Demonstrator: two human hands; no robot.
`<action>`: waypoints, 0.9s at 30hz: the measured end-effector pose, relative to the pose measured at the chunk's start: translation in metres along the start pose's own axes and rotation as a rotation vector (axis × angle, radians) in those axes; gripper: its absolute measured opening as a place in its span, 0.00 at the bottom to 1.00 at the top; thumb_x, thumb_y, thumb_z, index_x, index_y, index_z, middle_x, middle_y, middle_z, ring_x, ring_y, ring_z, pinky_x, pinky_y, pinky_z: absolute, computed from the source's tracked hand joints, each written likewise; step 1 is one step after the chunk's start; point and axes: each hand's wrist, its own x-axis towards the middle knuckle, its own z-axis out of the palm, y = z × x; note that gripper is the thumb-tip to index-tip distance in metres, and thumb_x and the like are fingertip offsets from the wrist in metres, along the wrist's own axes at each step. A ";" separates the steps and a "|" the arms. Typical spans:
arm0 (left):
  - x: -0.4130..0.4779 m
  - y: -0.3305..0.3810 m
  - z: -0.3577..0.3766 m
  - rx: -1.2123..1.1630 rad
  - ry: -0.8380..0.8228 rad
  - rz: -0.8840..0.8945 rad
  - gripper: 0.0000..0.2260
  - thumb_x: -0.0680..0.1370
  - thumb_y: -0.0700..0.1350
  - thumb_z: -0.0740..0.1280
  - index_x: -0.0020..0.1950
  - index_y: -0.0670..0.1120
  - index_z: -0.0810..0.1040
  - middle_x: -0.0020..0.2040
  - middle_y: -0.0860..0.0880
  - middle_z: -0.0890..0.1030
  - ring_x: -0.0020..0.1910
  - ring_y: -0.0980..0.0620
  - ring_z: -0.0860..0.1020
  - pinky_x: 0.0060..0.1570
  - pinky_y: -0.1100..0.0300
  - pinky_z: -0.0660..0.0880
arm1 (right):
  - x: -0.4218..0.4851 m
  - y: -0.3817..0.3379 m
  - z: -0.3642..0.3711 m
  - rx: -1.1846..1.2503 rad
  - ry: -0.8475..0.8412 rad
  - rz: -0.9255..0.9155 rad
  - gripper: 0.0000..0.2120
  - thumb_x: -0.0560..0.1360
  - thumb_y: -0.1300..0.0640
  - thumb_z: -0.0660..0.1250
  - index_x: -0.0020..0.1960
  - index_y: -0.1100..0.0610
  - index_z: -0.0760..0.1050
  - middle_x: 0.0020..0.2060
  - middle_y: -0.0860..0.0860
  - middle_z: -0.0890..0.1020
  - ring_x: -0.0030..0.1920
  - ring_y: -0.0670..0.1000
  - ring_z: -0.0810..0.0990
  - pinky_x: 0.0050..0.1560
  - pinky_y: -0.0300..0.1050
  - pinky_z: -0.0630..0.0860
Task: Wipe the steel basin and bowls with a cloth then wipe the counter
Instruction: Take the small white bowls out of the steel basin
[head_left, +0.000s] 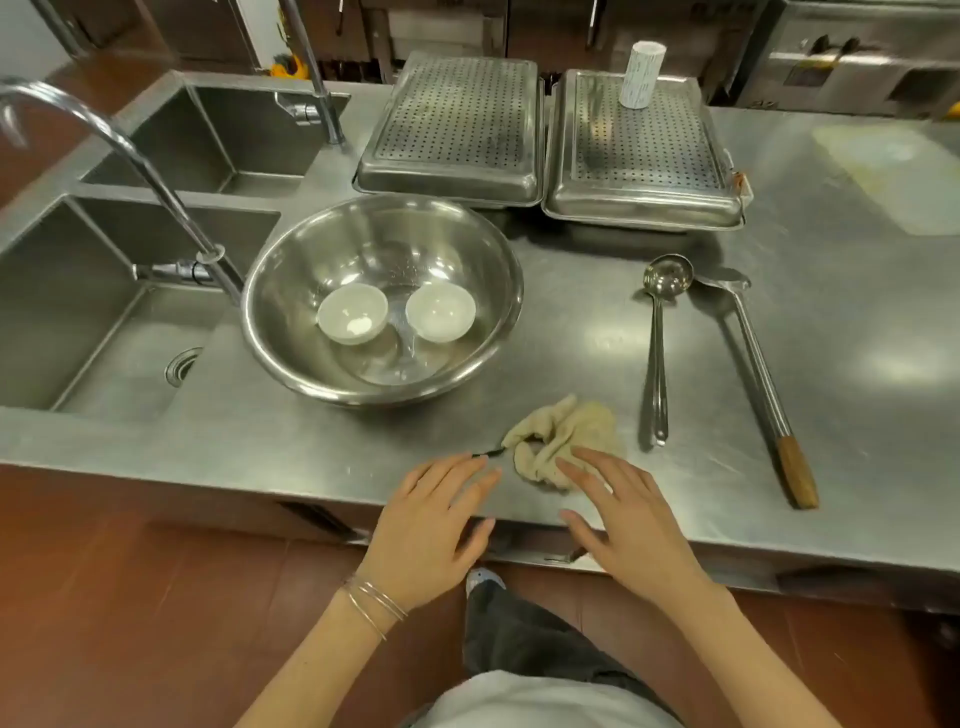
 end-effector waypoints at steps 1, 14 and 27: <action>0.012 -0.008 0.000 -0.013 0.002 0.010 0.20 0.76 0.53 0.58 0.66 0.48 0.72 0.63 0.49 0.76 0.64 0.51 0.71 0.63 0.57 0.63 | 0.012 0.008 0.001 -0.002 0.003 0.005 0.21 0.75 0.44 0.57 0.65 0.50 0.68 0.62 0.51 0.75 0.61 0.52 0.74 0.58 0.48 0.71; 0.101 -0.098 0.035 -0.012 -0.133 -0.073 0.26 0.76 0.53 0.57 0.72 0.45 0.63 0.70 0.47 0.70 0.67 0.49 0.68 0.63 0.52 0.69 | 0.094 0.076 0.061 0.045 -0.110 0.225 0.31 0.73 0.34 0.53 0.69 0.50 0.68 0.68 0.49 0.70 0.70 0.54 0.64 0.68 0.52 0.56; 0.103 -0.105 0.046 -0.094 -0.086 -0.066 0.27 0.74 0.53 0.61 0.71 0.43 0.66 0.68 0.46 0.72 0.60 0.49 0.75 0.55 0.57 0.73 | 0.095 0.071 0.102 -0.034 -0.114 0.356 0.26 0.65 0.35 0.62 0.59 0.45 0.72 0.52 0.51 0.78 0.51 0.57 0.72 0.41 0.50 0.67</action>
